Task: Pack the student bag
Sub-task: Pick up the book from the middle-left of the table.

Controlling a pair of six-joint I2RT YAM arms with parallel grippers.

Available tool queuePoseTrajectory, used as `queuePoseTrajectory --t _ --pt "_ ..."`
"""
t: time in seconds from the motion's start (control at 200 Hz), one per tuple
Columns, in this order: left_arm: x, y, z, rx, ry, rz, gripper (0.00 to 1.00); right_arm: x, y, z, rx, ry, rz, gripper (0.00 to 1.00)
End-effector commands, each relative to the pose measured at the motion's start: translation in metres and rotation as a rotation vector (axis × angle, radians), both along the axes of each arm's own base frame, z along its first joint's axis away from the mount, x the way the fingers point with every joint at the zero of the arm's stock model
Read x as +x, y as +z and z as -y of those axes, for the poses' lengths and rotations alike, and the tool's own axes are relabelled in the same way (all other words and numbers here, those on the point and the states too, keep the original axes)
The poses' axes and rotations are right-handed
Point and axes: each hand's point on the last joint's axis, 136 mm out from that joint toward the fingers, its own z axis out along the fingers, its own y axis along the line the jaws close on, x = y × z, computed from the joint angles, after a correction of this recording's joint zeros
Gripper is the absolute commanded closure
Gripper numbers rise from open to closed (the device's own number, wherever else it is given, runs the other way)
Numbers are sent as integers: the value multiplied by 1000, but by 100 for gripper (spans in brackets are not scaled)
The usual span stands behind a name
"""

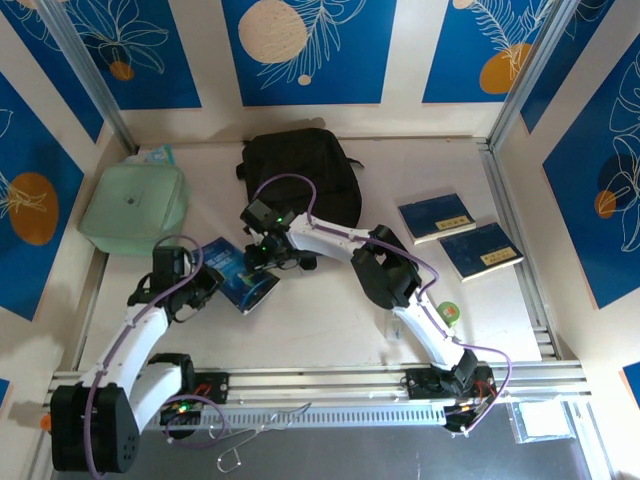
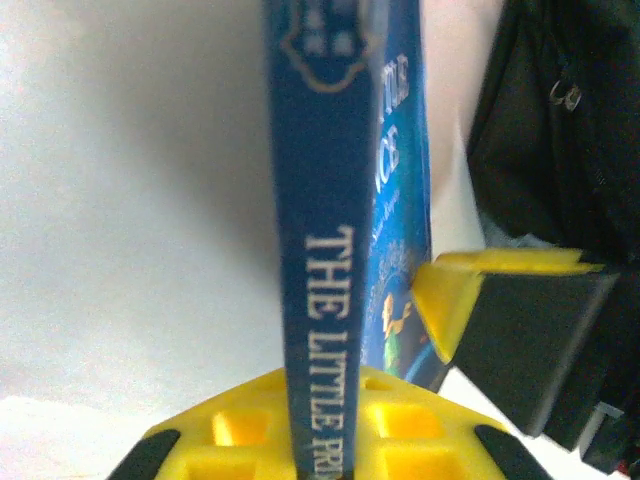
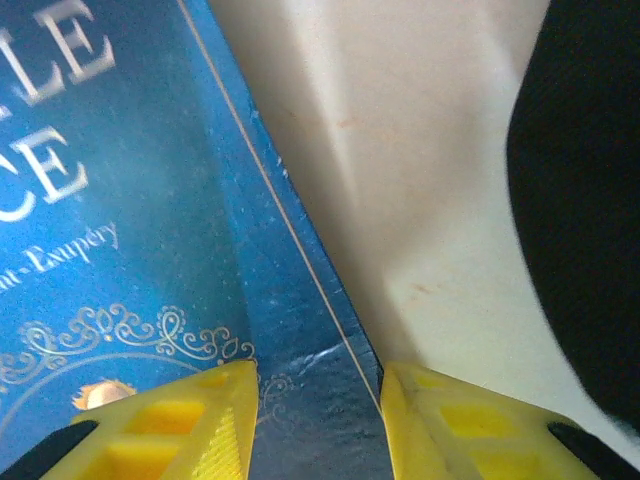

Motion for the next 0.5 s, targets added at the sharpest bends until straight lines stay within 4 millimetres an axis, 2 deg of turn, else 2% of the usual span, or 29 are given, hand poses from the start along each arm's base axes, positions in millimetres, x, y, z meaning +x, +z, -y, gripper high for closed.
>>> queuePoseTrajectory --t 0.0,0.13,0.195,0.3,0.355,0.495 --pt "9 32 -16 122 1 59 100 -6 44 6 51 -16 7 58" --pt "19 70 -23 189 -15 122 100 3 101 16 144 -59 93 52" --pt "27 89 -22 201 -27 154 100 7 119 28 169 -93 128 48" --pt "42 119 -16 178 -52 216 100 16 139 54 201 -179 162 43" --pt "51 134 -9 143 -61 257 100 19 144 70 224 -234 158 38" --pt "82 174 12 -6 -64 385 100 22 163 93 428 -278 86 27"
